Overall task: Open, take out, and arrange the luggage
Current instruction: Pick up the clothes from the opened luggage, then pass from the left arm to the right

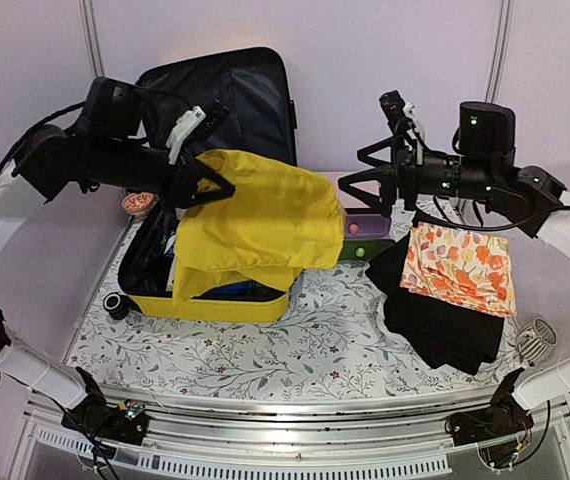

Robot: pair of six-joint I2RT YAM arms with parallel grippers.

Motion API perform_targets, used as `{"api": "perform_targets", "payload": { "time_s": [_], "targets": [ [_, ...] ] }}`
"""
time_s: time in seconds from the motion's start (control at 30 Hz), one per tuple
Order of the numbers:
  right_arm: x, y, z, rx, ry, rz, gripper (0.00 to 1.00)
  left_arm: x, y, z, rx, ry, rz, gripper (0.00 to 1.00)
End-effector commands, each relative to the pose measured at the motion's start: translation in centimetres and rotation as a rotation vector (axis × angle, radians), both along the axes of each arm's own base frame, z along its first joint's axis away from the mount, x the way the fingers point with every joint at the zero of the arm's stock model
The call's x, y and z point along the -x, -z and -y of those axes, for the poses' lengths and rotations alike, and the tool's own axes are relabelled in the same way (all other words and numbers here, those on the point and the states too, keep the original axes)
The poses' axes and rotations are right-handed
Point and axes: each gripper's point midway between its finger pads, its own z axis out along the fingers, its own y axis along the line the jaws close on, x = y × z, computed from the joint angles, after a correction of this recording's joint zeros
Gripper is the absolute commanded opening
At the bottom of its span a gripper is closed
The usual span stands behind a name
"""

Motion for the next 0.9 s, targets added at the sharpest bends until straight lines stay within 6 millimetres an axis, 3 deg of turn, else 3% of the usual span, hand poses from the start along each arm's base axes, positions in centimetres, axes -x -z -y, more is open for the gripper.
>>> {"api": "perform_targets", "payload": {
  "time_s": [0.0, 0.17, 0.47, 0.63, 0.73, 0.87],
  "targets": [
    [0.1, 2.2, 2.7, 0.093, 0.075, 0.001, 0.99, 0.4, -3.5, 0.9, 0.021, 0.034, 0.156, 0.0],
    [2.8, 2.7, 2.0, 0.11, -0.084, -0.004, 0.99, 3.1, -3.1, 3.0, 0.002, 0.19, 0.202, 0.0],
    [2.4, 6.6, 0.9, 0.247, -0.162, -0.033, 0.99, 5.7, -3.7, 4.2, 0.002, 0.293, 0.245, 0.0],
    [5.6, 8.1, 0.0, 0.25, -0.352, -0.087, 1.0, 6.7, -4.4, 4.2, 0.019, 0.333, 0.271, 0.0],
    [5.9, 8.5, -0.5, 0.259, -0.367, -0.091, 0.75, 7.2, -4.4, 4.4, 0.025, 0.361, 0.288, 0.0],
    [5.7, 7.8, -0.3, 0.246, -0.331, -0.081, 0.19, 7.4, -4.4, 4.5, 0.026, 0.382, 0.305, 0.0]
  ]
}}
